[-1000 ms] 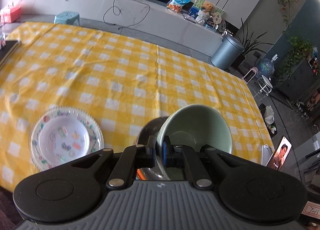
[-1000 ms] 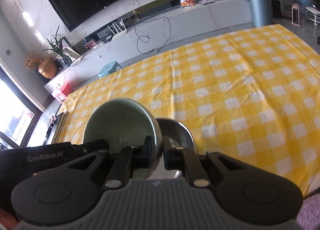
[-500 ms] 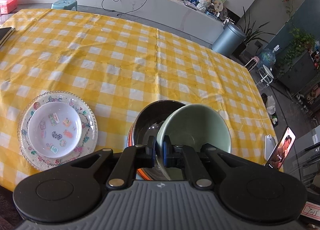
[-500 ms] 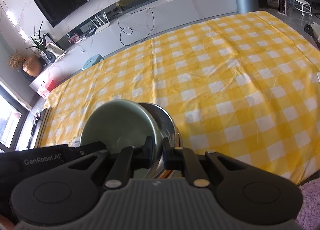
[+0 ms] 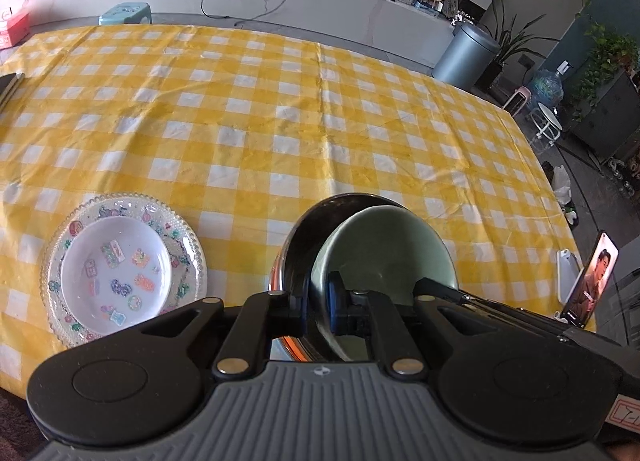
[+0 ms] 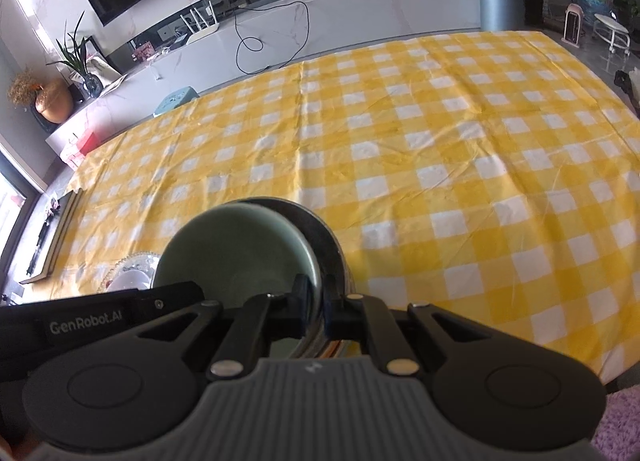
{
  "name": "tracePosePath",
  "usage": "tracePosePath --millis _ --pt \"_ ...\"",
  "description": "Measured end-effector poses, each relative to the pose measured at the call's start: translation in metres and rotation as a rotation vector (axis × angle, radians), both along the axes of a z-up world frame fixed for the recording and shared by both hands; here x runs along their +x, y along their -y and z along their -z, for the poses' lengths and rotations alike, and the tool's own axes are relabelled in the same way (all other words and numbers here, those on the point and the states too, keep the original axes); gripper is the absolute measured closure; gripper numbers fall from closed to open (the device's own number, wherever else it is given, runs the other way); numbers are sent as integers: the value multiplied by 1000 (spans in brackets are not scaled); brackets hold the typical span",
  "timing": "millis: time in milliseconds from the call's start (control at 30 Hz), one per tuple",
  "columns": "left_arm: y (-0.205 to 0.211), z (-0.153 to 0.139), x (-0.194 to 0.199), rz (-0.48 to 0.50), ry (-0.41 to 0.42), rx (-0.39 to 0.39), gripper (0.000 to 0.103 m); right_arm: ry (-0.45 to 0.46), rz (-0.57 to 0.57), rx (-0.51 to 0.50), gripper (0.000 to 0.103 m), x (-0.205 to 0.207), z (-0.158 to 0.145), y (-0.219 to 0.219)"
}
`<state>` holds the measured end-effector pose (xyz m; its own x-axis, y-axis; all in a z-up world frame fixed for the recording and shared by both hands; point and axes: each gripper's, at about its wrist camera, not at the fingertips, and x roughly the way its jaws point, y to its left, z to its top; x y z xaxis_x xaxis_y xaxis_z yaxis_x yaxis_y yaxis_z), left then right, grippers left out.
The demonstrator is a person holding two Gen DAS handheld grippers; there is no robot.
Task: Organize plates and bowls
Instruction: 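Lower the pale green bowl into the orange bowl with both grippers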
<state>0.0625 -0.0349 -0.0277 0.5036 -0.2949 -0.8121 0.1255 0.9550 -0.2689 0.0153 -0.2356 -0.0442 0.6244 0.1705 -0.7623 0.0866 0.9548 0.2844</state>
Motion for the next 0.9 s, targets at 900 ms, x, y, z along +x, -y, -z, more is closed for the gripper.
tracePosePath --millis 900 --pt "-10 -14 -4 11 103 -35 92 69 26 -40 94 -1 -10 -2"
